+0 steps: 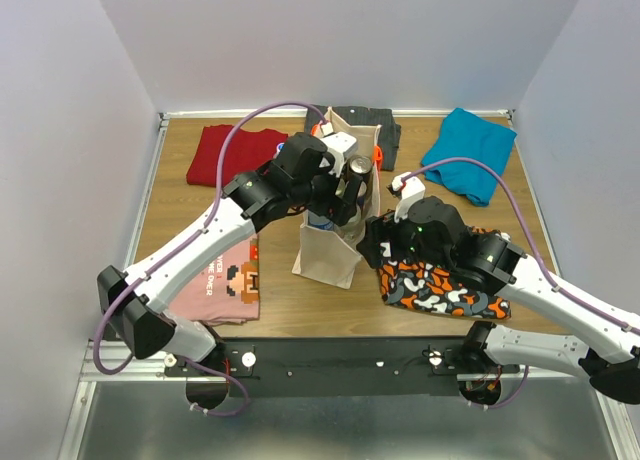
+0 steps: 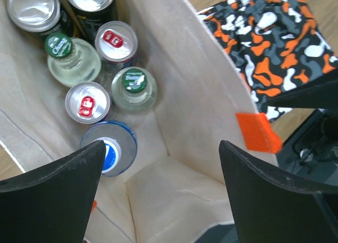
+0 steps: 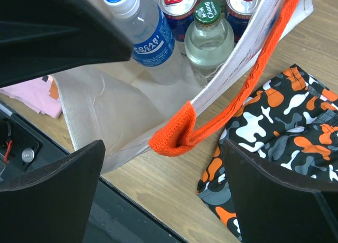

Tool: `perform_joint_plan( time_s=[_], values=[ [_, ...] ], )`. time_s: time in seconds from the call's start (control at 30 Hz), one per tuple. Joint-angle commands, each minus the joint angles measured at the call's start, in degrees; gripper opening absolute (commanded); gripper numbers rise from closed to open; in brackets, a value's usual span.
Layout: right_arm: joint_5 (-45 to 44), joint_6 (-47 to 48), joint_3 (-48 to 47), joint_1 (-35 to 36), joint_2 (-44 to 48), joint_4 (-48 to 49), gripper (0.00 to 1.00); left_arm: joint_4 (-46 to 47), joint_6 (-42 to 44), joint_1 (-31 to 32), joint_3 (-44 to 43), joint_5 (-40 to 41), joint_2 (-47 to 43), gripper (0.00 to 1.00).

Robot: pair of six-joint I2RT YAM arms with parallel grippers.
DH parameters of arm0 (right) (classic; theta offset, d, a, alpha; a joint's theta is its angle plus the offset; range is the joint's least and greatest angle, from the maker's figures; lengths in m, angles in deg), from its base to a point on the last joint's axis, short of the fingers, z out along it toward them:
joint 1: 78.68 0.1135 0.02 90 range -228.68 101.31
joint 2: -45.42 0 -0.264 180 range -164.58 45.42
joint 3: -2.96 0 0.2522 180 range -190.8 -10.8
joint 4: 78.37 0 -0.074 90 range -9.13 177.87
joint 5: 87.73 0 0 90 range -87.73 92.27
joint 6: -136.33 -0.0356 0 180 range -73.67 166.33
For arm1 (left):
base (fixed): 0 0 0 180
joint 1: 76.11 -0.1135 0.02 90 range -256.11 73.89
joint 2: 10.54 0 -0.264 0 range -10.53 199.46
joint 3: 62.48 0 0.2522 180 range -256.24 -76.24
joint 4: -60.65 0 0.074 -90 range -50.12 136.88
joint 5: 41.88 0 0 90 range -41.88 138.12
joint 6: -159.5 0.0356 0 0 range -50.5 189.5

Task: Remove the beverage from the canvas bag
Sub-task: Take out the drink from the canvas bag.

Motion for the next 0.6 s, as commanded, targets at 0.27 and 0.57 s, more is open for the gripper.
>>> perform_joint_plan(
  time_s=[0.27, 0.57],
  values=[
    [-2.85, 0.56, -0.63, 0.5, -0.27, -2.63, 1.0, -1.96, -1.37, 0.29, 1.06, 11.68, 3.21, 0.94],
    [-3.29, 0.74, -0.71, 0.41, -1.06, -2.54, 1.0, -3.36, -1.03, 0.29, 2.81, 15.12, 3.03, 0.94]
  ],
)
